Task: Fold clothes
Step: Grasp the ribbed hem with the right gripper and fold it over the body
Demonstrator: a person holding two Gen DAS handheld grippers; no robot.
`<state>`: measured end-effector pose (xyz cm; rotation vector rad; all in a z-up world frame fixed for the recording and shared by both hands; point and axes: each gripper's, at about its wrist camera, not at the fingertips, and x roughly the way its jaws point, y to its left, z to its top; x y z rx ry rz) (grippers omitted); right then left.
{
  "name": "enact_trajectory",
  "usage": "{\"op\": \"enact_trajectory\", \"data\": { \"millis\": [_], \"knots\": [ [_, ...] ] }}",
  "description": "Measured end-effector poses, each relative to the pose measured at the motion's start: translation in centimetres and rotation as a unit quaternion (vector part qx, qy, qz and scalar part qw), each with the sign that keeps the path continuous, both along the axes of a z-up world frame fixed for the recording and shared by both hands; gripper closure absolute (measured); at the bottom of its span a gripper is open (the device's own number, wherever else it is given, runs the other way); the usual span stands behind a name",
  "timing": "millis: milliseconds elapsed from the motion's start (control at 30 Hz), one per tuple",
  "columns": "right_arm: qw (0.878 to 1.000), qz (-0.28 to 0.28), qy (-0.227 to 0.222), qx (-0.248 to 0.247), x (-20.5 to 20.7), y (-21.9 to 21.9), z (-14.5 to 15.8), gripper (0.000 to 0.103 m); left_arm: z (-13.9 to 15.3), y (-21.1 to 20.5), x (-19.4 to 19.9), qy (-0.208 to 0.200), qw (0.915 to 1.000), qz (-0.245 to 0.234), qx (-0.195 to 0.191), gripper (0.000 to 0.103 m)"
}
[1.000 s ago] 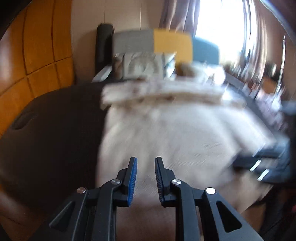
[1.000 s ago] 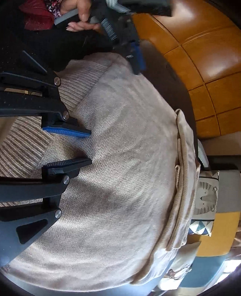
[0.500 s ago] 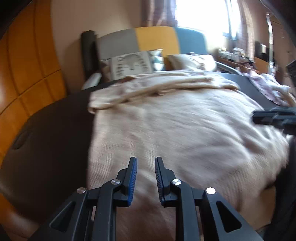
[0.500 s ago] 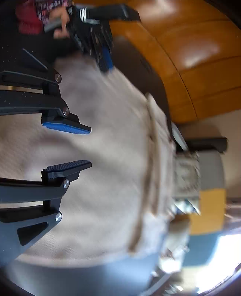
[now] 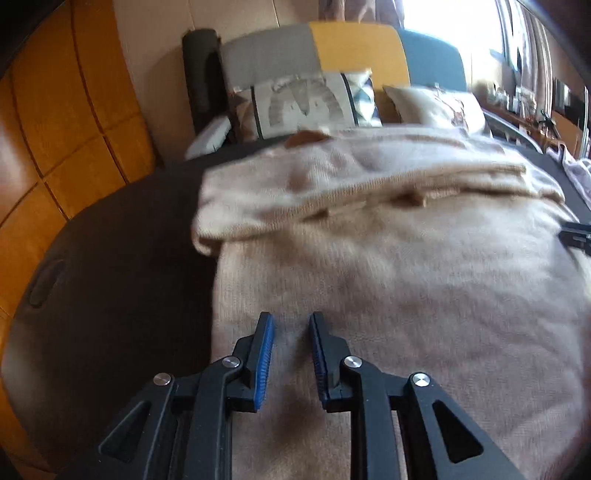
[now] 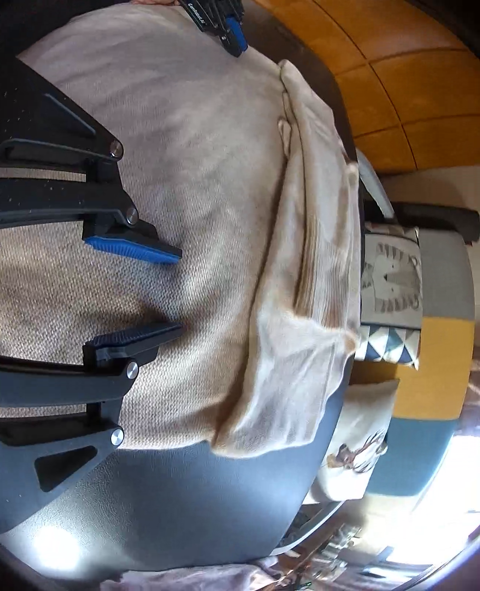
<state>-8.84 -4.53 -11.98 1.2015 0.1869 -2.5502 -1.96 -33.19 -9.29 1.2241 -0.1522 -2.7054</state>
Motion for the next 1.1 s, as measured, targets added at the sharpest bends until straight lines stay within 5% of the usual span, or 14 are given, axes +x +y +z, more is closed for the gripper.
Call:
{"op": "enact_trajectory", "data": {
  "millis": [367, 800, 1100],
  "knots": [
    [1.0, -0.025, -0.001, 0.017, -4.8, 1.1, -0.3, 0.064, 0.2, -0.2, -5.6, -0.013, 0.9999, 0.004, 0.006, 0.083],
    [0.999, -0.042, 0.01, 0.029, -11.3, -0.6, -0.3, 0.061, -0.2, -1.1, -12.1, -0.001, 0.9995, 0.007, -0.031, 0.083],
    [0.999, -0.041, 0.0, 0.012, -10.9, 0.1, -0.3, 0.061, -0.4, 0.0, -11.2, -0.008, 0.9977, -0.003, -0.067, 0.083]
  ]
}}
